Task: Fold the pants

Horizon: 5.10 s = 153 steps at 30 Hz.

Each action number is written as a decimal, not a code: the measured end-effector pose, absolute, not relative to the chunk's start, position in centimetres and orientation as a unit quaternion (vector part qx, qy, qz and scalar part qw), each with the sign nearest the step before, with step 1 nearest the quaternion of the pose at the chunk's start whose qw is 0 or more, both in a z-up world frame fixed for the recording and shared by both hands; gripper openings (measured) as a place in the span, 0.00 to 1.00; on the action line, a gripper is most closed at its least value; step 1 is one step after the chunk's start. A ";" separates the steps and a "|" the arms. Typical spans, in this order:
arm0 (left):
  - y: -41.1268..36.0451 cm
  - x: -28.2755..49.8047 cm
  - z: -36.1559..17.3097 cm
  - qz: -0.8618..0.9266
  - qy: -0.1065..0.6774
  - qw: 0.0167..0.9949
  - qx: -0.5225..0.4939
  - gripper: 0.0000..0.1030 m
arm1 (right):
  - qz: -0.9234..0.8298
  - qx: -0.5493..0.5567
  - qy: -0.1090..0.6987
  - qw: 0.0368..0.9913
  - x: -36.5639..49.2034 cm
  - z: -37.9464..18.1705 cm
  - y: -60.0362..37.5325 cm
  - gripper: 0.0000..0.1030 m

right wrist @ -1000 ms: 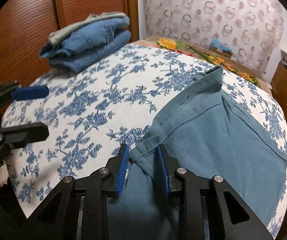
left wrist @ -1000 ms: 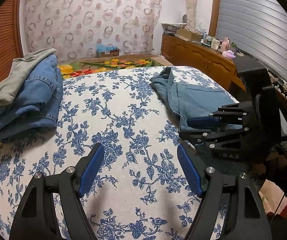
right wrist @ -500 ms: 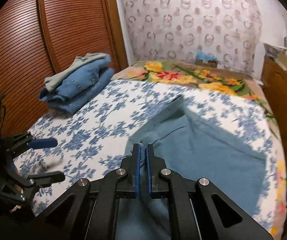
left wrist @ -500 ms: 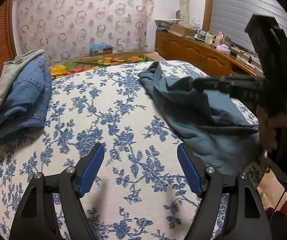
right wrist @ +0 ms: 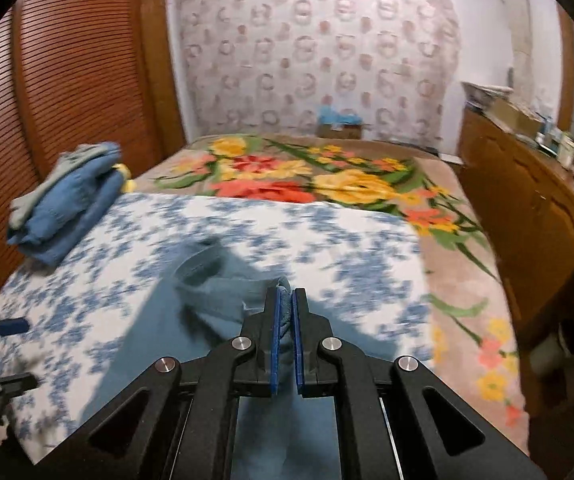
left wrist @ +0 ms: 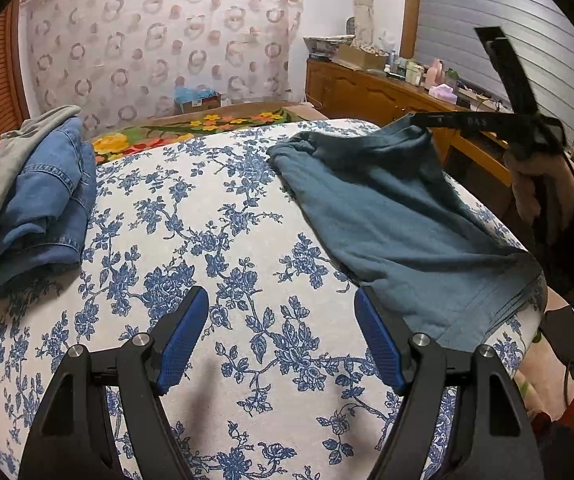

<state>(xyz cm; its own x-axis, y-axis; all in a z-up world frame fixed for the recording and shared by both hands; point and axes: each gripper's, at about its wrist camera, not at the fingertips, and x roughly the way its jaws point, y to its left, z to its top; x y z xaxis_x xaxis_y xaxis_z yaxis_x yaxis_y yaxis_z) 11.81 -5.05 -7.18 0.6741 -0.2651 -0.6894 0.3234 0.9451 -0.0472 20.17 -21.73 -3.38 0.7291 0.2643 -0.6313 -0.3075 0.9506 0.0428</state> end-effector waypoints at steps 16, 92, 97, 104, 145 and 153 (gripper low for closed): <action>-5.4 11.6 -7.4 -0.164 0.373 0.912 0.043 0.74 | 0.061 -0.045 0.371 0.926 22.8 -5.3 -22.8 0.05; -13.2 8.7 -9.9 -0.272 0.441 0.852 0.082 0.59 | 0.143 0.040 0.376 0.914 0.1 -6.2 -29.8 0.12; -13.2 8.5 -9.9 -0.285 0.437 0.849 0.081 0.43 | 0.143 0.024 0.360 0.922 -1.2 -5.5 -28.9 0.12; -12.7 8.1 -9.1 -0.297 0.430 0.849 0.079 0.26 | 0.138 0.018 0.375 0.917 -1.6 -6.3 -28.4 0.12; -12.2 9.6 -10.1 -0.294 0.438 0.849 0.040 0.30 | 0.139 0.021 0.376 0.916 -0.8 -8.7 -28.3 0.22; -11.9 9.1 -9.1 -0.292 0.430 0.854 0.033 0.15 | 0.162 0.053 0.366 0.915 -0.9 -8.3 -28.3 0.14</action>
<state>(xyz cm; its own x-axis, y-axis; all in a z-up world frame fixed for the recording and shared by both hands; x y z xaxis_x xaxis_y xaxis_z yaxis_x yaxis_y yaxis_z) 9.13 -11.86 -9.06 0.4600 -0.4700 -0.7533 0.5275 0.8271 -0.1939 -0.87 -28.30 -8.30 0.6797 0.3345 -0.6528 -0.2575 0.9421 0.2146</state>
